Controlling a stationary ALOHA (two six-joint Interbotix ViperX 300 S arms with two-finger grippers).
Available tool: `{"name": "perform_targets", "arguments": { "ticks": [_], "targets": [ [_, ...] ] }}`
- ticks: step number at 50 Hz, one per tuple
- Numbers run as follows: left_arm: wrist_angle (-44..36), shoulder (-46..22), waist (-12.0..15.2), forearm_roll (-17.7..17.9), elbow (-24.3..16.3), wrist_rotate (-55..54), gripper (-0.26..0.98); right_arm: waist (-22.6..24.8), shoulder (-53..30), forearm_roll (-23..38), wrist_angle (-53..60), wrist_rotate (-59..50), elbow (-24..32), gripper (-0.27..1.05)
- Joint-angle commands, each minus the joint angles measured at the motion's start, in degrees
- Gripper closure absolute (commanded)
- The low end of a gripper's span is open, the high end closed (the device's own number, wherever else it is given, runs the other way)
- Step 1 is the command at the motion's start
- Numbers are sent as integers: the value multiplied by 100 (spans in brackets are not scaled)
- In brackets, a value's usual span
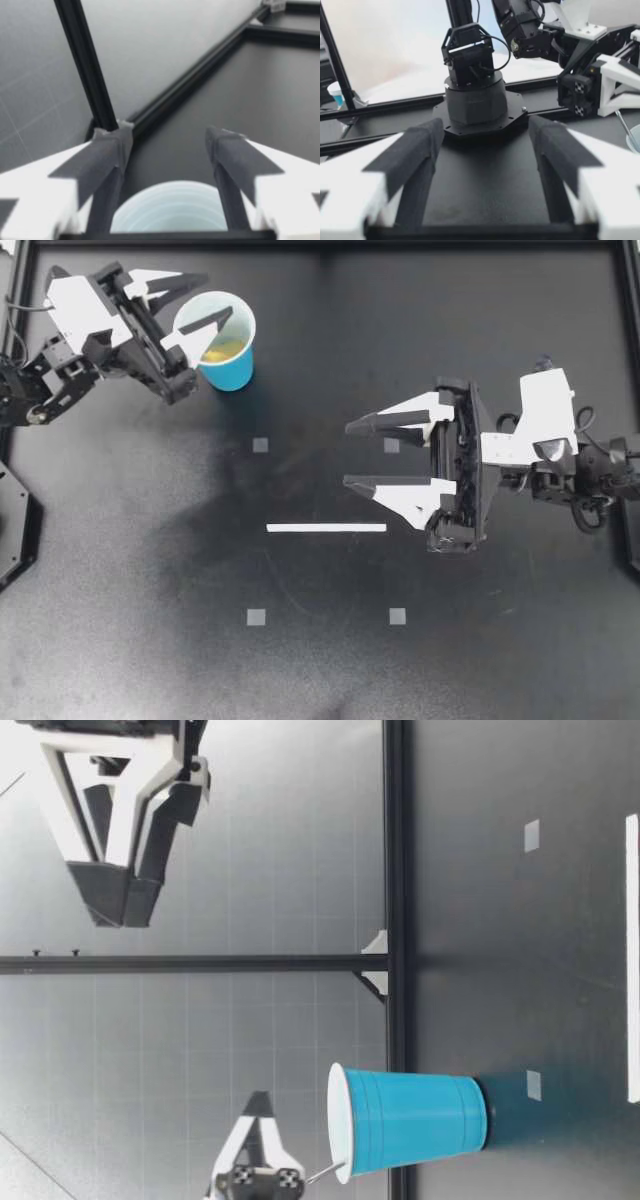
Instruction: Pick up the screwdriver with the right arm, hand it over to the left arm then place it into the cup.
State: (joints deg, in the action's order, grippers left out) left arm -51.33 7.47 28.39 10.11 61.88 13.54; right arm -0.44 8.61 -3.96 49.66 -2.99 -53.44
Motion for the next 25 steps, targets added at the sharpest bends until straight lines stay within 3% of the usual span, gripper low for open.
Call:
{"name": "perform_targets", "arguments": {
  "ticks": [1,8,13,25],
  "targets": [
    [-9,246,18,-9,-105,-18,13,-26,105,-9,35,-9,53,10],
    [44,589,-18,-114,-35,-202,13,-26,114,-9,35,-9,62,10],
    [185,905,-255,-316,0,-475,13,-26,132,-18,35,-18,53,10],
    [747,1626,-1459,-624,53,-967,13,-26,281,-9,-35,-9,18,11]
  ]
}}
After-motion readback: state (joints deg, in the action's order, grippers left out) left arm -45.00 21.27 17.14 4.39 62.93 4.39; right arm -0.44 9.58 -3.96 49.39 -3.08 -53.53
